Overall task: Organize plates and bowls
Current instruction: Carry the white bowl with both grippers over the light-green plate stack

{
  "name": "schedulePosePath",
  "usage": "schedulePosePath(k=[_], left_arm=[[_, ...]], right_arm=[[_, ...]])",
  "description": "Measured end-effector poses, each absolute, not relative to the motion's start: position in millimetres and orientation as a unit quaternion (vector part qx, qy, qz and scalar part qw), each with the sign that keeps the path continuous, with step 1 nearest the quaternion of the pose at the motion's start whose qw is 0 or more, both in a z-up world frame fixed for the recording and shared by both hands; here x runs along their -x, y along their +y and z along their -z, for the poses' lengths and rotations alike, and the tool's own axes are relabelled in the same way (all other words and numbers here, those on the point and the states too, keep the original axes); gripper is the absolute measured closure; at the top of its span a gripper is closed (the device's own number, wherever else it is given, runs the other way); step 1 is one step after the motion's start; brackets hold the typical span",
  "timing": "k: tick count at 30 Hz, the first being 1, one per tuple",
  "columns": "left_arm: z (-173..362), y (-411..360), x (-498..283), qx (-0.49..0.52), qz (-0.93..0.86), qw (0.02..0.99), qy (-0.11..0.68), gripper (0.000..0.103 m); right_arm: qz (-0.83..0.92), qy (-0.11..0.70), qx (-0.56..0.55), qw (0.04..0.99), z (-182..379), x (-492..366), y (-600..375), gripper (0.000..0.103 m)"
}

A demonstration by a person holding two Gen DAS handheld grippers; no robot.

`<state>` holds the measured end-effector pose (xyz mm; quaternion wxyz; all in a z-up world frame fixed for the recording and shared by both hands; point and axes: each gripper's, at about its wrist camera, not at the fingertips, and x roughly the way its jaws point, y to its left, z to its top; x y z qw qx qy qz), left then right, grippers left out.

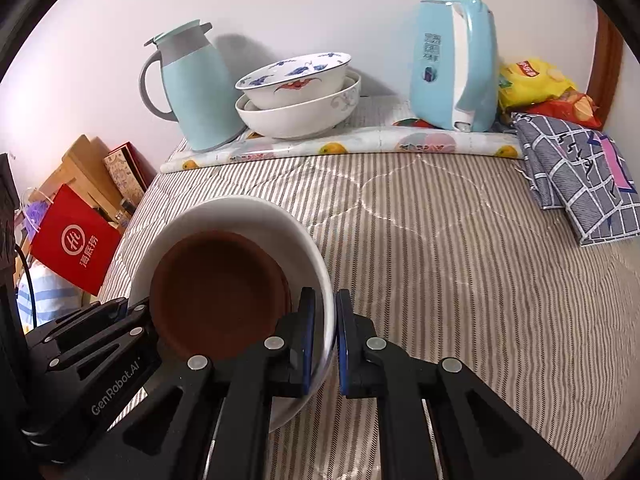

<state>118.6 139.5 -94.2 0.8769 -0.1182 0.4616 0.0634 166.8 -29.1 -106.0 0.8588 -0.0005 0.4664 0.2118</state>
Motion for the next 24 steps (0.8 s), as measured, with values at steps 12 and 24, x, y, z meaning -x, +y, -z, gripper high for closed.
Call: schedulePosePath(k=[12, 24], left_arm=[[115.6, 156.9, -122.9, 0.128, -0.072, 0.866, 0.479, 0.094], [136.3, 169.2, -127.7, 0.138, -0.073, 0.859, 0.488, 0.094]], right_arm=[[-0.22, 0.485, 0.011, 0.846, 126.9, -174.5, -9.5, 0.093], [-0.223, 0.497, 0.023, 0.838, 146.9, -182.7, 4.8, 0.093]])
